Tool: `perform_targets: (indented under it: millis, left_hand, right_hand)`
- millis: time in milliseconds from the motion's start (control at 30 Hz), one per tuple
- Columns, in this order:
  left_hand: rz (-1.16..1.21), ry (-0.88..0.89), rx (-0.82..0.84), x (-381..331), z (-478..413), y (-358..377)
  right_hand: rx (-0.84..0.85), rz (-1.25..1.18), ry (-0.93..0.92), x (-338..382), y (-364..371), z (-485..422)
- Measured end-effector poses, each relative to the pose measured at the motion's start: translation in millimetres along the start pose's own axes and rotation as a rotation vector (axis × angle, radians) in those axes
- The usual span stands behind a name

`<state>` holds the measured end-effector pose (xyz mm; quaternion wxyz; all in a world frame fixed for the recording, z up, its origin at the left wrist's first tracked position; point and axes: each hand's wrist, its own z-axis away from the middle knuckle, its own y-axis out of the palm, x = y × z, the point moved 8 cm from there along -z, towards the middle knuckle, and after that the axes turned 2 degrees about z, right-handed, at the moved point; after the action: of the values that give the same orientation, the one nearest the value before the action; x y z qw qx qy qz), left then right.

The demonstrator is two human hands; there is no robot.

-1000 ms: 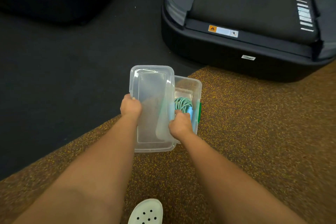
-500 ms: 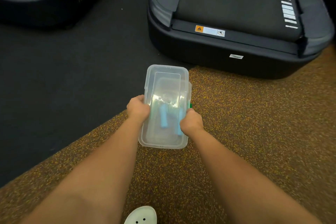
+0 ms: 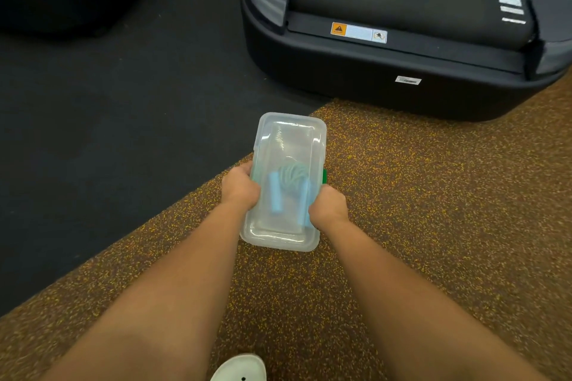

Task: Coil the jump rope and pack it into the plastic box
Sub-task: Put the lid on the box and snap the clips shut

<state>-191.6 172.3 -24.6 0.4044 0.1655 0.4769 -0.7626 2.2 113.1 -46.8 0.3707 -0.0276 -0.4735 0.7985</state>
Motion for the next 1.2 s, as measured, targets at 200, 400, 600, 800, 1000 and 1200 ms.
perform_targets:
  millis: [200,400,600,800,1000,1200]
  left_hand:
    - [-0.106,0.040,0.012,4.6,-7.5,10.2]
    - [-0.146,0.062,0.015,9.3,-12.8,14.5]
    - [-0.175,0.061,0.020,15.8,-16.9,18.6]
    - [-0.158,0.020,0.040,20.0,-18.1,21.4]
    - [-0.144,0.028,0.027,23.0,-18.0,21.1]
    - [-0.117,0.035,0.008,23.8,-13.8,23.3]
  right_hand:
    - [-0.030,0.030,-0.032,0.9,0.3,-6.9]
    - [-0.026,0.026,-0.041,0.2,4.2,-7.3]
    - [-0.021,0.001,-0.030,-0.3,5.0,-8.3]
    - [-0.006,-0.009,0.010,-1.7,2.8,-7.8]
    - [-0.016,-0.034,0.041,-4.2,-0.7,-3.1]
    - [-0.037,-0.040,0.052,-5.8,-3.3,0.2]
